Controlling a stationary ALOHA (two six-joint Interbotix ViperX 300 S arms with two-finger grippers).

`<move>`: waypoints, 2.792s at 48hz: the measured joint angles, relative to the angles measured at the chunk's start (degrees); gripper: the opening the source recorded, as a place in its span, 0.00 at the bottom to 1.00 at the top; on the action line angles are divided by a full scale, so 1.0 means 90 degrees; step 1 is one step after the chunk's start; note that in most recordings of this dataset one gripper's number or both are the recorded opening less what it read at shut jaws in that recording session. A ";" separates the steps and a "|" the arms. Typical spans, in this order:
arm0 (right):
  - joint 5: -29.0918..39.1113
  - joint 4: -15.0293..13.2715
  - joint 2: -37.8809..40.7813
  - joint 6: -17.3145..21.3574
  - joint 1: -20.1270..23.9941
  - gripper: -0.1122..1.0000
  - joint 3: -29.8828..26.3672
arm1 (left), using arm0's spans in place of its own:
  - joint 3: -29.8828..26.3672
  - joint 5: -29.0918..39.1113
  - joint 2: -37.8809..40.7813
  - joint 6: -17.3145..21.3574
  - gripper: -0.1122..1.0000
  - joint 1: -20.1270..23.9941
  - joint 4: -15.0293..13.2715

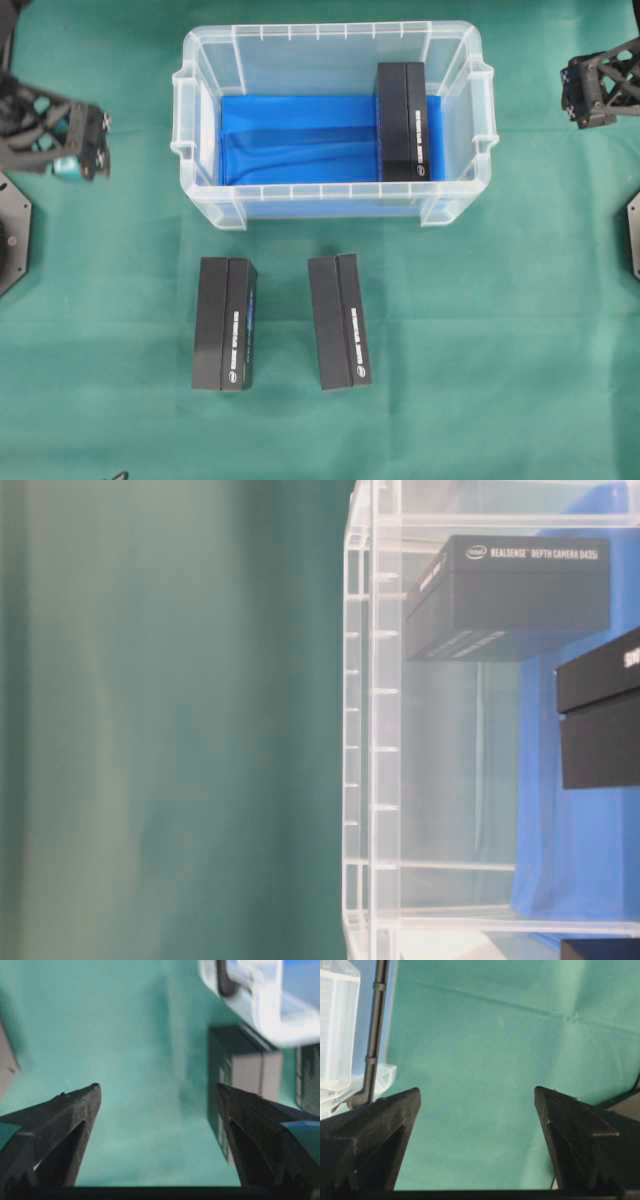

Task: Take out the box from the case.
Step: 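Open the left gripper and withdraw it to the left side, then move the open right gripper over the right black box pair, then lower the right gripper around the right box pair and close it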

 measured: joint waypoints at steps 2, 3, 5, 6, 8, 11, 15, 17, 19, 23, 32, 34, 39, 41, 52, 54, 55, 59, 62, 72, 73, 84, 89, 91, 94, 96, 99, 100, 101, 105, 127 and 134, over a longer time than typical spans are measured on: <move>0.0010 0.0010 0.0000 0.0010 0.0000 0.92 0.0010 | -0.0020 0.0068 0.0039 0.0176 0.96 0.0176 0.0000; 0.0010 0.0010 0.0000 0.0010 0.0000 0.92 0.0000 | -0.0039 0.0098 0.0059 0.0244 0.96 0.0234 0.0000; 0.0000 0.0010 0.0000 0.0010 0.0000 0.92 0.0000 | -0.0059 0.0166 0.0098 0.0381 0.96 0.0342 0.0000; 0.0010 0.0010 0.0000 0.0010 0.0000 0.92 0.0000 | -0.0078 0.0205 0.0127 0.0439 0.96 0.0381 0.0000; 0.0010 0.0010 0.0000 0.0010 0.0000 0.92 0.0000 | -0.0098 0.0254 0.0166 0.0527 0.96 0.0469 0.0000; 0.0010 0.0010 0.0000 0.0020 0.0000 0.92 0.0000 | -0.0117 0.0322 0.0215 0.0693 0.96 0.0596 0.0000; 0.0010 0.0010 0.0000 0.0029 0.0000 0.92 0.0010 | -0.0117 0.0332 0.0244 0.0889 0.96 0.0732 0.0010; 0.0010 0.0020 0.0000 0.0029 0.0000 0.92 0.0000 | -0.0117 0.0342 0.0244 0.0928 0.96 0.0781 0.0000; 0.0010 0.0010 0.0010 0.0049 0.0000 0.92 0.0000 | -0.0117 0.0342 0.0244 0.0957 0.96 0.0820 0.0000; 0.0010 0.0010 0.0000 0.0049 0.0000 0.92 0.0000 | -0.0127 0.0342 0.0244 0.0947 0.96 0.0820 0.0000; 0.0010 0.0020 0.0059 0.0088 0.0010 0.92 0.0000 | -0.0127 0.0342 0.0254 0.0947 0.96 0.0830 0.0000; 0.0010 0.0010 0.0088 0.0117 0.0000 0.92 0.0000 | -0.0127 0.0342 0.0254 0.0937 0.96 0.0830 0.0000; -0.0010 0.0010 0.0146 0.0234 0.0000 0.92 -0.0010 | -0.0127 0.0342 0.0254 0.0879 0.96 0.0830 0.0000; -0.0029 0.0020 0.0166 0.0264 0.0000 0.92 -0.0010 | -0.0127 0.0352 0.0254 0.0850 0.95 0.0830 0.0000; -0.0352 0.0020 0.0459 0.0508 0.0000 0.92 -0.0156 | -0.0127 0.0352 0.0264 0.0791 0.95 0.0830 0.0000; -0.0439 0.0020 0.0557 0.0537 0.0000 0.92 -0.0195 | -0.0117 0.0342 0.0254 0.0801 0.95 0.0830 0.0000; -0.0488 0.0020 0.0605 0.0547 0.0000 0.92 -0.0234 | -0.0127 0.0342 0.0254 0.0801 0.95 0.0830 0.0000; -0.0674 0.0020 0.0850 0.0596 0.0000 0.92 -0.0371 | -0.0117 0.0322 0.0254 0.0801 0.95 0.0830 0.0000; -0.0811 0.0020 0.1064 0.0596 0.0000 0.92 -0.0527 | -0.0127 0.0293 0.0254 0.0811 0.95 0.0830 0.0000; -0.1182 0.0059 0.2021 0.0596 0.0010 0.92 -0.1318 | -0.0117 0.0225 0.0264 0.0850 0.95 0.0830 0.0000; -0.1191 0.0059 0.2129 0.0596 0.0020 0.92 -0.1416 | -0.0127 0.0225 0.0254 0.0850 0.95 0.0830 0.0000; -0.1201 0.0078 0.3164 0.0557 0.0186 0.92 -0.2529 | -0.0127 0.0098 0.0264 0.0957 0.95 0.0830 0.0000; -0.1064 0.0127 0.3525 0.0566 0.0244 0.92 -0.2920 | -0.0127 -0.0020 0.0254 0.1045 0.95 0.0830 0.0000; -0.0977 0.0176 0.3623 0.0566 0.0273 0.92 -0.3037 | -0.0127 -0.0049 0.0264 0.1055 0.95 0.0830 0.0000; -0.0811 0.0215 0.3740 0.0566 0.0322 0.92 -0.3145 | -0.0127 -0.0068 0.0254 0.1064 0.95 0.0830 0.0000; -0.0713 0.0234 0.3770 0.0576 0.0361 0.92 -0.3193 | -0.0127 -0.0068 0.0254 0.1074 0.95 0.0830 0.0000; -0.0566 0.0244 0.3789 0.0586 0.0410 0.92 -0.3223 | -0.0127 -0.0068 0.0254 0.1084 0.95 0.0830 0.0000; -0.0527 0.0244 0.3789 0.0605 0.0430 0.92 -0.3223 | -0.0127 -0.0078 0.0264 0.1084 0.95 0.0830 0.0000; -0.0498 0.0244 0.3789 0.0605 0.0430 0.92 -0.3223 | -0.0127 -0.0068 0.0254 0.1084 0.95 0.0830 0.0000; -0.0430 0.0273 0.3789 0.0664 0.0449 0.92 -0.3223 | -0.0127 -0.0078 0.0254 0.1084 0.95 0.0830 0.0000; -0.0420 0.0361 0.3789 0.0713 0.0459 0.92 -0.3223 | -0.0127 -0.0078 0.0254 0.1084 0.95 0.0830 0.0000; -0.0410 0.0371 0.3799 0.0762 0.0459 0.92 -0.3232 | -0.0127 -0.0078 0.0254 0.1084 0.95 0.0820 0.0000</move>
